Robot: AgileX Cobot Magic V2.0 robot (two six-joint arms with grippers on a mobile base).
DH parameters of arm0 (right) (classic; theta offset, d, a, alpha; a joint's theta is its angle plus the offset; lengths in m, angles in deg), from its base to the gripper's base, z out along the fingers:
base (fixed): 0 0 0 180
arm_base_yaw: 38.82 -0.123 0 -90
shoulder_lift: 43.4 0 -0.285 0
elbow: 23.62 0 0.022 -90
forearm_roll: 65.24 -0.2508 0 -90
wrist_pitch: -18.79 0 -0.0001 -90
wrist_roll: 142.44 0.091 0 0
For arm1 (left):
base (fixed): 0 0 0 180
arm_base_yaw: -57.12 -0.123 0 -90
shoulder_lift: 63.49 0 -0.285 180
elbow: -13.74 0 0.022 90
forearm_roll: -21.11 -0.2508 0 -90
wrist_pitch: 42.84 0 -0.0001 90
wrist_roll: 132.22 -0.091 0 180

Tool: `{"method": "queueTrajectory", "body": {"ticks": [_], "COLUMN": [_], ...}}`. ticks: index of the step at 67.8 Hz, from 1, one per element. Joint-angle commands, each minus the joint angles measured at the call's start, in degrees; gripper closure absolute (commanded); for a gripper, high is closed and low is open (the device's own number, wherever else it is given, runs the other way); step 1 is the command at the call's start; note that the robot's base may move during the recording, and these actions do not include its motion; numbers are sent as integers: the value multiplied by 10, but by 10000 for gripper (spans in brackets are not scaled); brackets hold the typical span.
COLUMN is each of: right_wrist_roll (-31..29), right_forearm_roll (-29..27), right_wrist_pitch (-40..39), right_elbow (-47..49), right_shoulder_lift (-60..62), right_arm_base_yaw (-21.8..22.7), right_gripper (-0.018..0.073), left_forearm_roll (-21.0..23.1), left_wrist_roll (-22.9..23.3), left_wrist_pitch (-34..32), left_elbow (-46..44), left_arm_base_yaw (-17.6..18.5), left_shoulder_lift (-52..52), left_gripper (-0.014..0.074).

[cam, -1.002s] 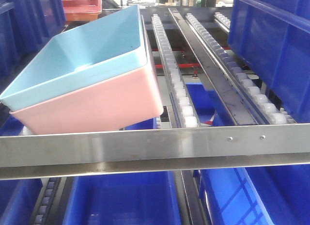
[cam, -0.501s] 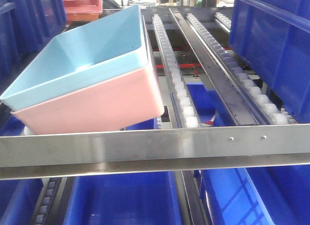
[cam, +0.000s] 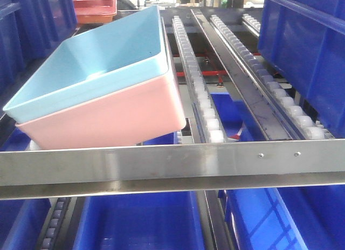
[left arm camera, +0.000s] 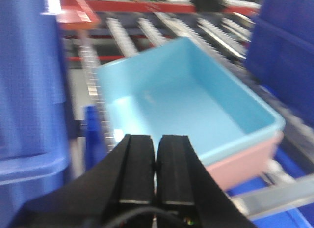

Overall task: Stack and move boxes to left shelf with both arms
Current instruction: 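Open both grippers and raise them away from the stacked bins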

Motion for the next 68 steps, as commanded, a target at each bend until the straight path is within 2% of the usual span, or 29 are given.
{"method": "queueTrajectory", "body": {"ticks": [1, 10, 27, 34, 36, 48, 54, 68], "right_wrist_roll": [0, 0, 0, 0, 0, 0, 0, 0], "right_forearm_roll": [8, 8, 8, 8, 8, 8, 8, 8], "right_wrist_pitch": [-50, -50, -50, -50, -49, -49, -49, -49], "right_elbow": [16, 16, 16, 16, 16, 16, 16, 16], "right_shoulder_lift": [2, 2, 2, 2, 2, 1, 1, 0], "right_arm_base_yaw": [2, 2, 2, 2, 2, 2, 2, 2], "right_gripper": [510, 510, 510, 510, 510, 510, 510, 510], "left_forearm_roll": [23, 35, 35, 35, 35, 30, 12, 12], "left_wrist_roll": [0, 0, 0, 0, 0, 0, 0, 0], "left_wrist_pitch": [-40, -42, -49, -122, -100, -103, -108, -108], "left_elbow": [8, 71, 152, 192, 189, 190, 190, 190], "left_arm_base_yaw": [-47, -116, -209, -214, -214, -211, -197, -174], "left_shoulder_lift": [28, 91, 174, 175, 175, 175, 175, 172], "left_gripper": [599, 599, 599, 599, 599, 599, 599, 599]}}
